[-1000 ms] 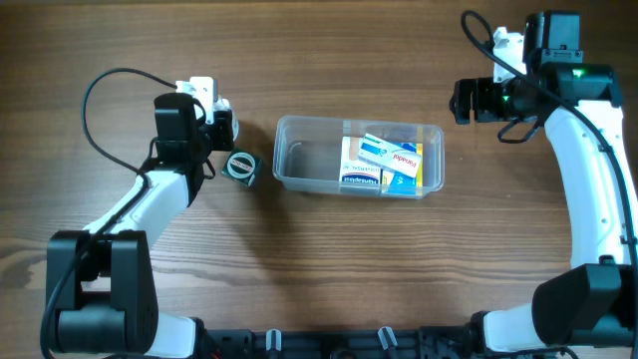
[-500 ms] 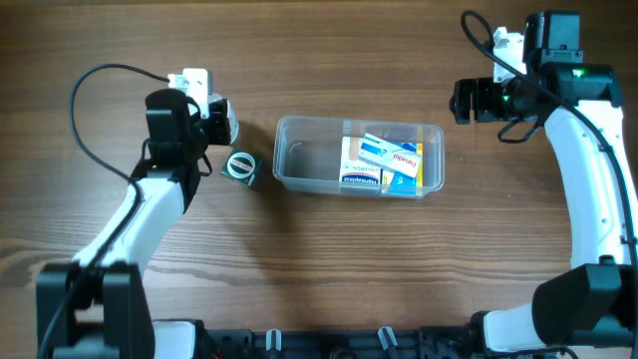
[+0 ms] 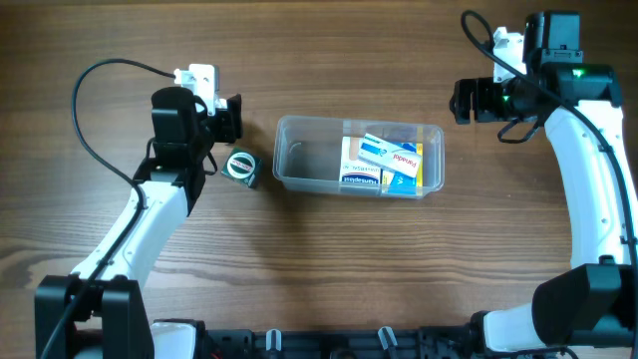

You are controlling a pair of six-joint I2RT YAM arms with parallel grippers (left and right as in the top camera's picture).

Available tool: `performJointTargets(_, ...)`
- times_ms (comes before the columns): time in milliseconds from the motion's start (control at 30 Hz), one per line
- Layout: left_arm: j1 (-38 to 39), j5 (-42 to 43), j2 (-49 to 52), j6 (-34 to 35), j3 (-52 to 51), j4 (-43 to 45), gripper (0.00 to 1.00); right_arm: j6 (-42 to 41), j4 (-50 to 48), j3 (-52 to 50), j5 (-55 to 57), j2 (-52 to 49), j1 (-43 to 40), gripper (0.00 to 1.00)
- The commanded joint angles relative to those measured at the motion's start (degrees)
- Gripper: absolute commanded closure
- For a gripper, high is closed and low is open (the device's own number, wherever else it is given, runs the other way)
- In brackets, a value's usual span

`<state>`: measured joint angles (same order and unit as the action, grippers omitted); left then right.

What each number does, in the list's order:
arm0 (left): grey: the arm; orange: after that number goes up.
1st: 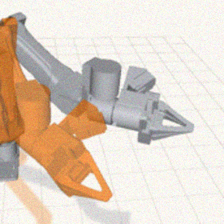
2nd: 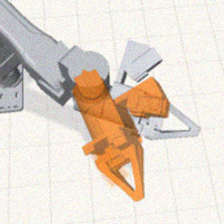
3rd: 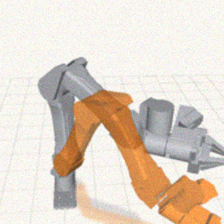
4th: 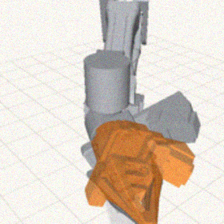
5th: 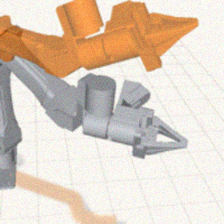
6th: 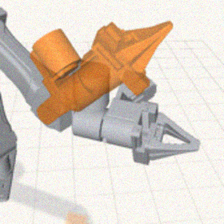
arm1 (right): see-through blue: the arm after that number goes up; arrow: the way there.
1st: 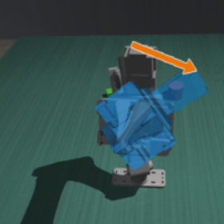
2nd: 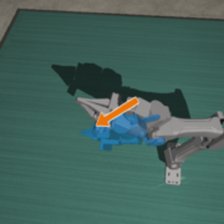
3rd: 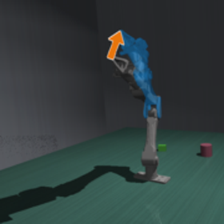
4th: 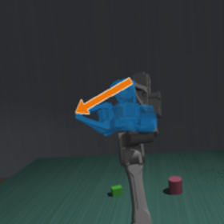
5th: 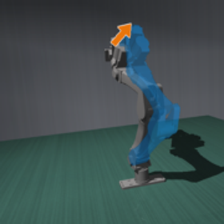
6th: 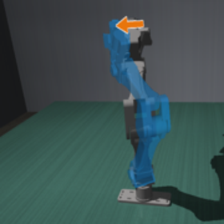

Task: Pack container
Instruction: 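Close the left gripper around the white spray bottle and lift it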

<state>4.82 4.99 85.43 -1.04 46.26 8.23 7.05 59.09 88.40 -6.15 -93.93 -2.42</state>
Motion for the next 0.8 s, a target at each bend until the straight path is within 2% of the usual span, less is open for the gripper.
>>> performJointTargets(0,0.1,-0.6,2.0,0.1,0.0,-0.6,0.28,-1.0,-0.2,0.2,0.4,0.7,0.2,0.0)
performJointTargets(200,0.1,-0.5,1.6,0.2,0.1,2.4,0.28,-1.1,-0.2,0.2,0.4,0.7,0.2,0.0)
performJointTargets(567,0.2,1.0,-5.0,0.2,0.1,2.5,0.27,-1.1,-0.2,0.2,0.4,0.7,0.2,0.0)
performJointTargets(767,0.1,0.5,-6.5,-0.1,0.0,-1.8,0.27,-1.1,-0.2,0.2,0.4,0.7,0.2,0.0)
